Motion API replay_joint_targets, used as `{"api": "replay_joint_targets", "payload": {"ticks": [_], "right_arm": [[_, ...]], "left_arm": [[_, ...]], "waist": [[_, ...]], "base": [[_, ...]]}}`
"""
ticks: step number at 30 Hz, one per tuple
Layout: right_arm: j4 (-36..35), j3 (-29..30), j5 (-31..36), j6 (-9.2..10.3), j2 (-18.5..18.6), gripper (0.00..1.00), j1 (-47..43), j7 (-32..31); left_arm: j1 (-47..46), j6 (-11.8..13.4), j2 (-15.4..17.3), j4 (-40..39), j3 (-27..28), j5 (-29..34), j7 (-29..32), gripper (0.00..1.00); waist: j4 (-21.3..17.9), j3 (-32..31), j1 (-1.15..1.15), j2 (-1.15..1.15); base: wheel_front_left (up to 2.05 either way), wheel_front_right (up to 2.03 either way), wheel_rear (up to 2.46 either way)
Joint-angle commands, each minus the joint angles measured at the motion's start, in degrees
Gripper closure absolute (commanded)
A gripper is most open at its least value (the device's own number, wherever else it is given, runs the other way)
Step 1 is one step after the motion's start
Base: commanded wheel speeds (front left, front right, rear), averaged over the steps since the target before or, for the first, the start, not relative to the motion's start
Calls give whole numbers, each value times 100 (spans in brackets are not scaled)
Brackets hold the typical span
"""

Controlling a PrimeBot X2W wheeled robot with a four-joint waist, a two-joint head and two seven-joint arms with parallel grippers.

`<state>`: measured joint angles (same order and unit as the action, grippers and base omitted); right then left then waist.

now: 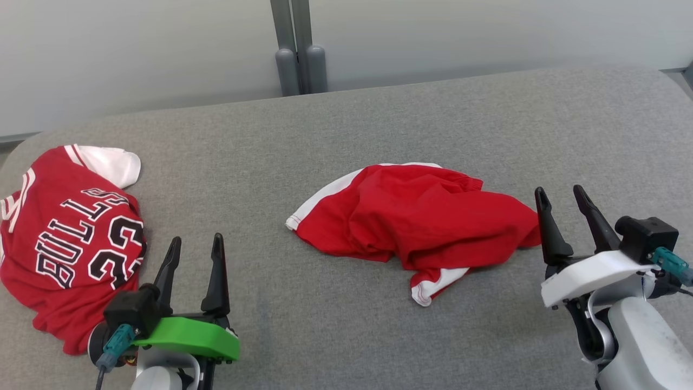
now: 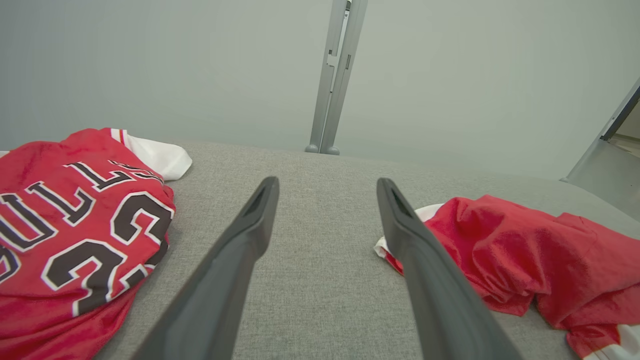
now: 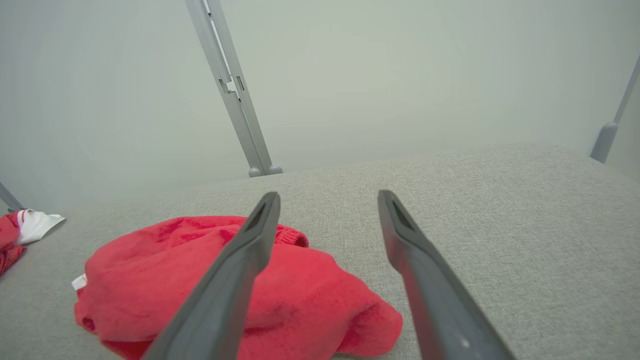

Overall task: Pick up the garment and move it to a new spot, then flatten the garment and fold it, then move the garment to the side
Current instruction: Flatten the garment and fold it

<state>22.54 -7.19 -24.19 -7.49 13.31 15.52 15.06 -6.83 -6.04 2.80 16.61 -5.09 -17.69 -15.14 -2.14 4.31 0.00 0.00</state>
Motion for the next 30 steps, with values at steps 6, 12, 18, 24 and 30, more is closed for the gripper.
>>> {"api": "replay_joint_targets", "payload": {"ticks": [6, 12, 18, 24, 30], "right_arm": [[-859, 136, 236, 0, -375, 0, -541, 17], [-1031, 156, 343, 0, -554, 0, -659, 18], [-1118, 396, 391, 0, -552, 0, -585, 18], [-1186, 593, 436, 0, -539, 0, -418, 17], [-1234, 782, 442, 0, -528, 0, -273, 18]], "left_arm": [[109, 31, 16, -108, -59, -37, -1, 0], [13, -2, 19, -191, -496, -180, -1, 0], [-136, -85, 16, -193, -1214, -251, 138, 0], [-444, -145, 22, -94, -2526, -571, 857, 0], [-930, -152, 179, 173, -3616, -966, 1404, 0]], "waist": [[-150, -113, 0, 0], [-178, -39, 0, 0], [-208, 66, 0, 0], [-391, 285, 0, 0], [-734, 564, 0, 0]], "base": [[0, 0, 0], [0, 0, 0], [0, 0, 0], [0, 0, 0], [0, 0, 0]]}}
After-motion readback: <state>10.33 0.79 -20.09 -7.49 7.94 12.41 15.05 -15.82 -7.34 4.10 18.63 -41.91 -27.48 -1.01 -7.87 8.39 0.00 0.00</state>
